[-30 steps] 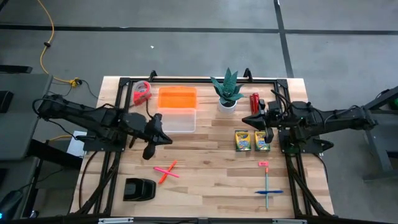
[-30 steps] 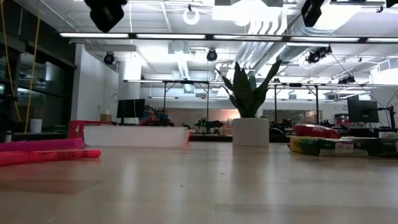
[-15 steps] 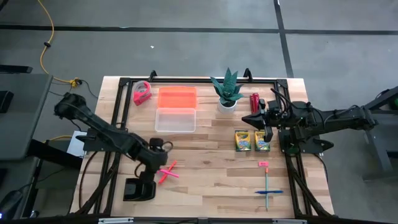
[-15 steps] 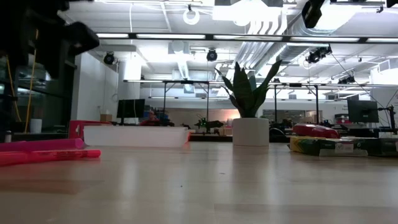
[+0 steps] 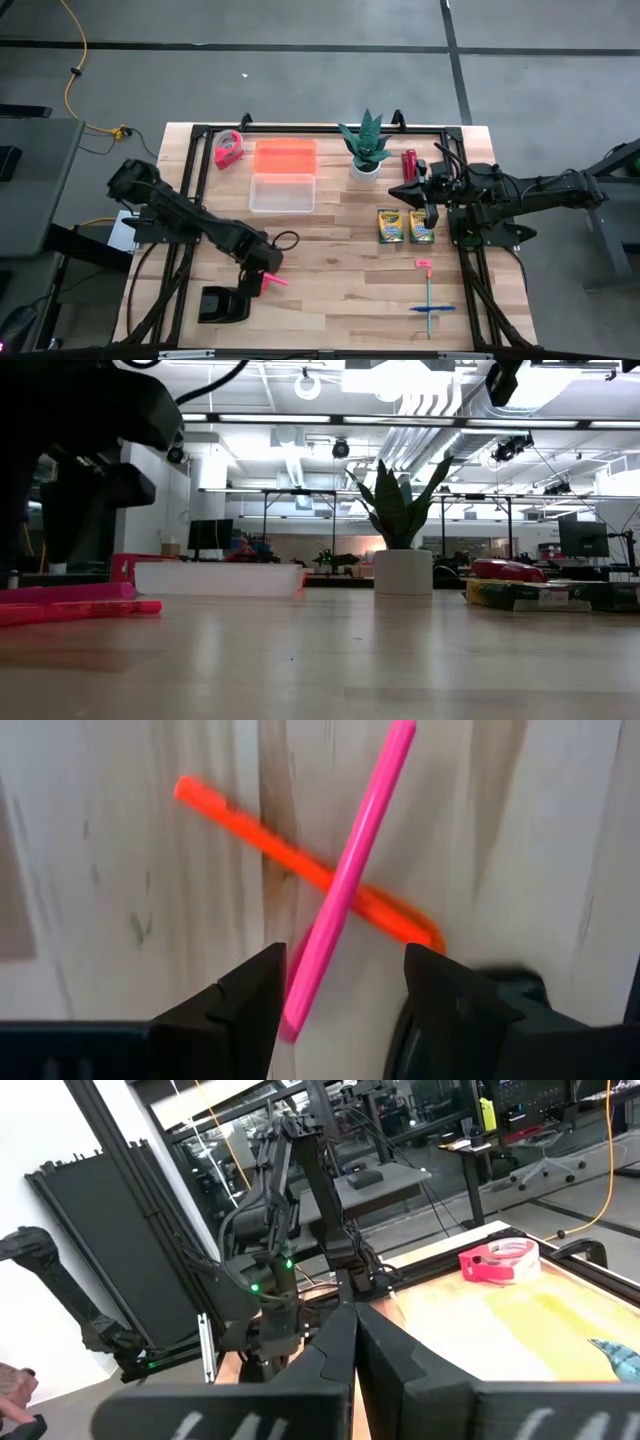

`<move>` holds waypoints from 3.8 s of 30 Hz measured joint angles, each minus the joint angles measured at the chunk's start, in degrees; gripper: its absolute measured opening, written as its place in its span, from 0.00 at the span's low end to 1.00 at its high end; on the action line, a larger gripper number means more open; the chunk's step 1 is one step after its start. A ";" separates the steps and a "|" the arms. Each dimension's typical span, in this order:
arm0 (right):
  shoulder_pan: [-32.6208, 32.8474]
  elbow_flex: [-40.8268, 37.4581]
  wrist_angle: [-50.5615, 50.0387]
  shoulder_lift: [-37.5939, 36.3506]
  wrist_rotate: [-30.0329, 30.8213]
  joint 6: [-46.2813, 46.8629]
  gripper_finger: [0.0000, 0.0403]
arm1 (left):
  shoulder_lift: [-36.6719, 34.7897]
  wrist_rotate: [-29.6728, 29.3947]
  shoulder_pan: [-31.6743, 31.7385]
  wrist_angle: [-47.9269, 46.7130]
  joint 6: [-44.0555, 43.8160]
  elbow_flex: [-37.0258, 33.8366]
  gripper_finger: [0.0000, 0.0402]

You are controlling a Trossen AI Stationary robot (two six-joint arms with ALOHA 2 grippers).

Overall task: Pack school essentials
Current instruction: Put the pink pen into the orange supply box

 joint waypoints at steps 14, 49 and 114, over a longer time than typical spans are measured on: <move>0.01 0.00 -0.67 0.00 -0.01 -0.15 0.00 | 5.74 -6.08 -2.37 2.68 4.43 -0.02 0.49; 0.02 -0.02 -1.51 0.00 -0.02 0.02 0.00 | 7.19 -13.50 -2.40 3.57 11.23 -0.05 0.25; 0.03 -0.04 10.62 8.04 -1.01 -3.02 0.00 | -38.29 -27.80 16.35 60.03 13.46 -16.22 0.07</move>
